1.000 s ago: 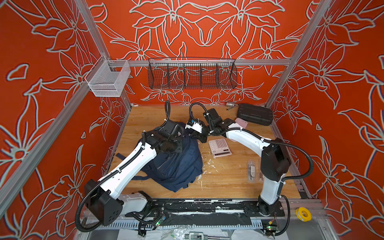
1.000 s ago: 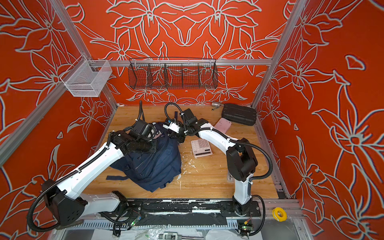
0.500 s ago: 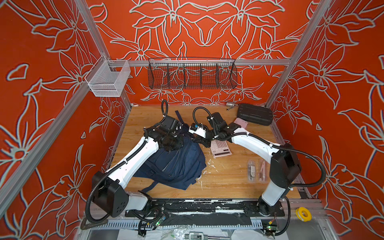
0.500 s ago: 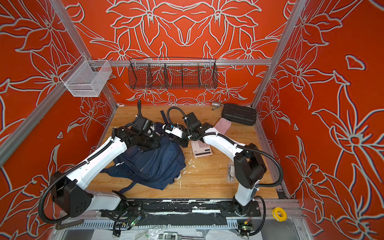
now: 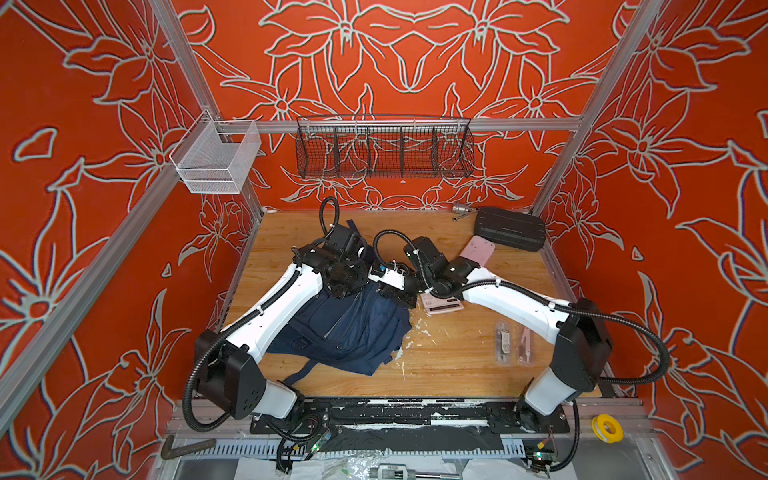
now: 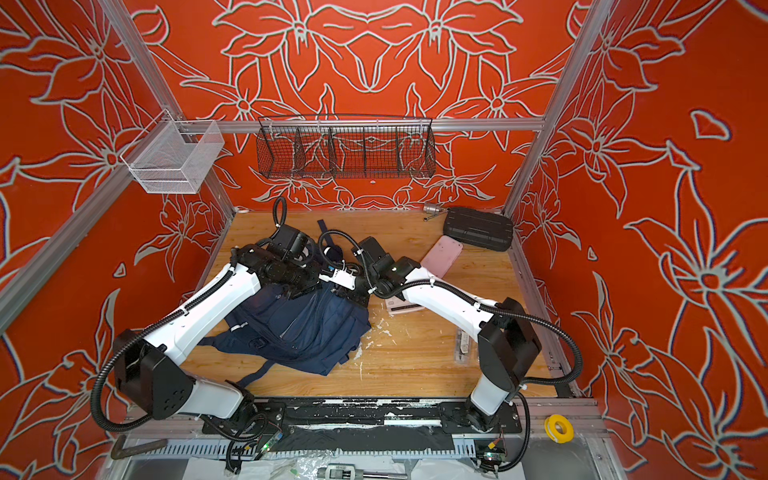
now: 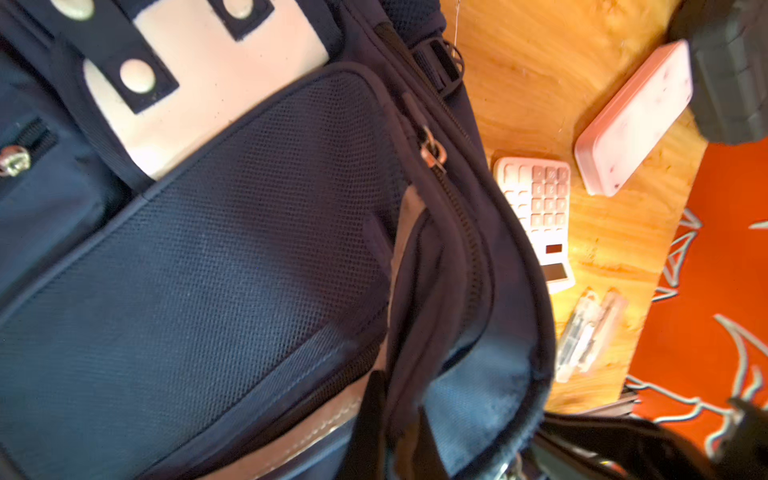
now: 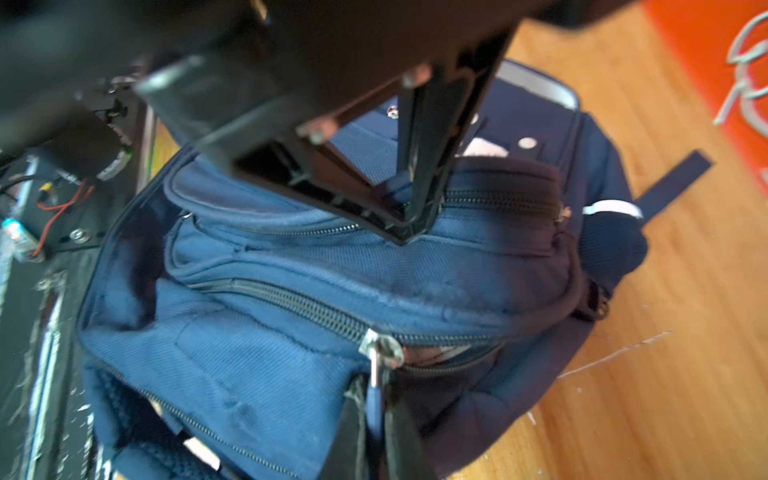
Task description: Pack the student bag
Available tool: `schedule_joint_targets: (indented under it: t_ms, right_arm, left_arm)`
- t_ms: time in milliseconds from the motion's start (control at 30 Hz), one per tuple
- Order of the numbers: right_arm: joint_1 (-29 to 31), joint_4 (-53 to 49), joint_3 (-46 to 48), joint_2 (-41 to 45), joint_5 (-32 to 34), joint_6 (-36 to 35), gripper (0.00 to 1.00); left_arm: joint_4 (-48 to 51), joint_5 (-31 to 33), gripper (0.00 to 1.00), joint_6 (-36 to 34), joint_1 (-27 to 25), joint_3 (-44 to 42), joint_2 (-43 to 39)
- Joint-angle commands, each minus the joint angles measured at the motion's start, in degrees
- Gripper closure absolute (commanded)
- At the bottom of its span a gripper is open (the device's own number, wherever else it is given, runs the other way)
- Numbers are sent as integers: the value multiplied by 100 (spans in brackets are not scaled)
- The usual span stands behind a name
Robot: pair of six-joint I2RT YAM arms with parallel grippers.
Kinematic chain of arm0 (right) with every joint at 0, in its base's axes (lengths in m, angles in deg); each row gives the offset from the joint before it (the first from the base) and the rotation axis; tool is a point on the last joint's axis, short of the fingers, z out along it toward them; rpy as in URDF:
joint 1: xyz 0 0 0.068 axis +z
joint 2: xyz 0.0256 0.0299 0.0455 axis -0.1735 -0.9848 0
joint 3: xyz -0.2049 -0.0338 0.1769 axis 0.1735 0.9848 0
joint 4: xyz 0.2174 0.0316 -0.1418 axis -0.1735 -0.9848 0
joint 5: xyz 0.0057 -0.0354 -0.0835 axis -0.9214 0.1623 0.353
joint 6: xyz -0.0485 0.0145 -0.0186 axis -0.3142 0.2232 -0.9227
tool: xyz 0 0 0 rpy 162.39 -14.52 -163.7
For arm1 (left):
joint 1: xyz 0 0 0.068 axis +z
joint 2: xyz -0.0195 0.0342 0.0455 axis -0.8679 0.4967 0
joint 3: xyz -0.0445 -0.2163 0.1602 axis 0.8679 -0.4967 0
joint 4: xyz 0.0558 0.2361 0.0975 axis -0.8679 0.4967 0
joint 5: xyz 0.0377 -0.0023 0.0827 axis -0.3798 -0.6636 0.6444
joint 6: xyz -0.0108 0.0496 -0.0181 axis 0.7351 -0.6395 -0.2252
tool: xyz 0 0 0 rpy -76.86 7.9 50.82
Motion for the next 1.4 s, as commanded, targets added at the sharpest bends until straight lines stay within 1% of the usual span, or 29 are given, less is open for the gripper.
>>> schedule_joint_targets:
  t_ms: [0,267,333,400,433,500,533,567,633,667,700,733,800,867,933,1000,1033,1100,1167,1233,1300,1367]
  right_arm:
    - [475,273,388,209,-302,142,100]
    - [732,1024,761,51,-424,345,100]
    - [717,1189,850,79,-382,351,100]
    - [685,1284,905,116,-331,320,100]
    - [651,1315,921,121,-343,305,100]
    - [554,1421,991,130,-524,298,100]
    - [496,1526,1046,149,-600,341,100]
    - [428,1645,1121,165,-696,410,100]
    - [314,1854,1226,229,-873,505,100]
    - [262,1918,1263,255,-979,519,100]
    - [215,1930,1275,271,-1095,496,100]
    - [170,1905,1275,267,-1188,483,100]
    - [71,1873,1267,257,-1313,484,100]
    - [-54,1815,1248,239,-1378,493,100]
    - [-163,1778,1253,239,-1409,488,100]
    - [-244,1689,1257,249,-1429,430,100]
    - [-277,1628,1253,256,-1429,385,100]
    - [-345,1585,1270,281,-1438,352,100]
    - [-434,1552,1275,303,-1437,360,100]
    - [-516,1541,1268,327,-1466,391,100]
    - [-559,1513,1258,338,-1512,380,100]
    - [-569,1391,1199,335,-1520,328,100]
  left_arm:
    - [-1036,-148,100,871,107,321,-11]
    - [-1132,-133,100,996,163,611,226]
    - [-1032,-162,100,853,171,742,347]
    - [-856,-227,100,474,204,907,463]
    - [-788,-320,88,311,257,973,486]
    - [-702,-578,51,-124,408,1086,477]
    - [-616,-637,42,-336,472,1151,448]
    - [-405,-529,33,-601,524,1261,397]
    - [-99,-392,25,-1310,605,1368,265]
    - [102,-215,13,-1630,644,1368,180]
    - [204,-239,8,-1917,702,1305,93]
    - [291,-338,7,-2239,792,1200,-10]
    - [351,-451,6,-2653,922,896,-232]
    - [384,-366,2,-3074,936,575,-473]
    - [446,-327,3,-3358,936,295,-656]
    - [440,-395,2,-3498,920,-12,-815]
    - [391,-445,0,-3536,875,-179,-891]
    - [326,-425,5,-3715,657,-465,-1001]
    - [332,-190,7,-3863,348,-670,-1064]
    - [354,-3,9,-3881,174,-821,-1075]
    - [338,17,9,-3824,77,-921,-1017]
    - [268,182,9,-3771,-138,-992,-877]
